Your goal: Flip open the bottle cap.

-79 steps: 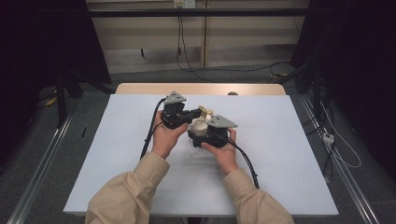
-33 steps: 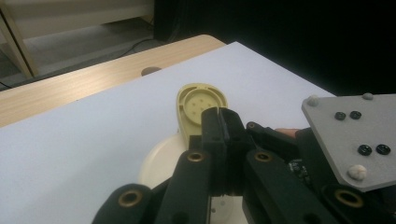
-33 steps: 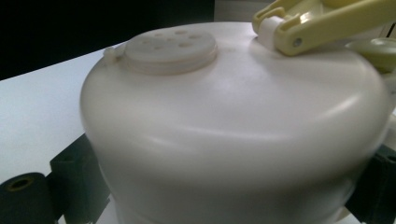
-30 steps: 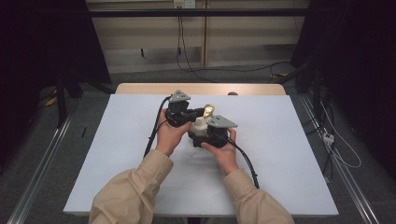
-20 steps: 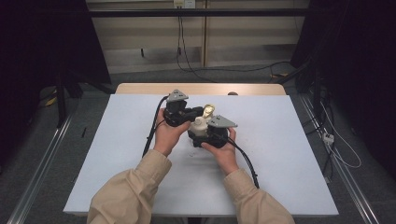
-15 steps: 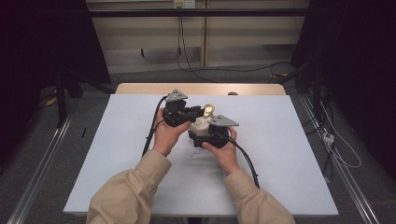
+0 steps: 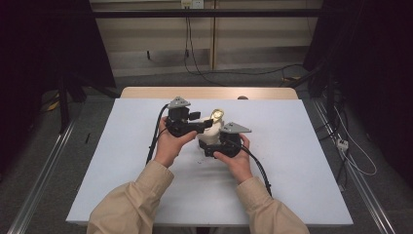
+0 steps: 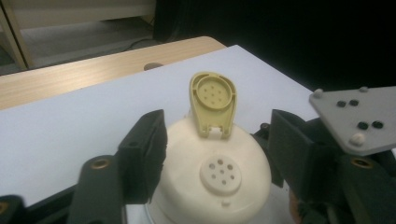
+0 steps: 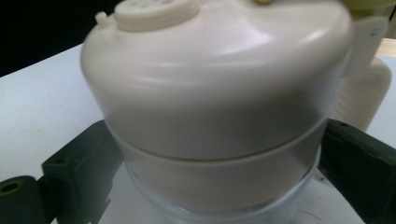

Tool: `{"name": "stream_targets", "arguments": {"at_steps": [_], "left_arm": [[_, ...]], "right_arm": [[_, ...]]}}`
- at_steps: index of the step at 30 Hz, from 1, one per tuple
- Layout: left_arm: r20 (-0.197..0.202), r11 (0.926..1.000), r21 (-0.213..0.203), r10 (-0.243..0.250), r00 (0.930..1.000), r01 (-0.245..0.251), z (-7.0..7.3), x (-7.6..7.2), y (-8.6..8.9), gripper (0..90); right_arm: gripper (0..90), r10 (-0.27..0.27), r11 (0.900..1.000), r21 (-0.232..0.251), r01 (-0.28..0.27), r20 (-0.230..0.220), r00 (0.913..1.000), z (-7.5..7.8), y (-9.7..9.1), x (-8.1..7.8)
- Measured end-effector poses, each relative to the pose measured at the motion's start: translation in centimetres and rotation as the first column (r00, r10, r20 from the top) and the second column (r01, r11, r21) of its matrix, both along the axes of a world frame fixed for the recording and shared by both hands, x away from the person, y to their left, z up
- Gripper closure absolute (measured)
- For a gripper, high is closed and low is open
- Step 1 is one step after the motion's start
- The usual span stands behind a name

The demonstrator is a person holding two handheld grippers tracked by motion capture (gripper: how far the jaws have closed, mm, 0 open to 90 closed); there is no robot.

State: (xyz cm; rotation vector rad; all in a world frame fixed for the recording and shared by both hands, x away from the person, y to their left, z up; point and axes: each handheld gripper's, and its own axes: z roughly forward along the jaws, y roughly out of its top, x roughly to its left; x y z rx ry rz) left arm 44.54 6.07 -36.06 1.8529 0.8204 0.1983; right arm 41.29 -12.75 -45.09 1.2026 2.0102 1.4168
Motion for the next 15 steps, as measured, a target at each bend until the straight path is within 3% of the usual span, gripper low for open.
{"name": "stream_targets", "arguments": {"at_steps": [4, 15], "left_arm": [[0.008, 1.0, 0.001, -0.005, 1.0, 0.005, 0.1, -0.4, 0.6, 25.9], [0.009, 0.9999, 0.009, -0.008, 0.9999, 0.008, -0.9, -1.8, 2.7, 15.4]], "right_arm": [[5.0, 0.007, 0.9997, -0.022, -0.007, -0.01, 0.9999, 0.1, -0.4, -0.5], [5.7, 0.019, 0.9998, 0.003, -0.019, 0.015, 0.9997, 1.1, -2.6, -2.8]]}}
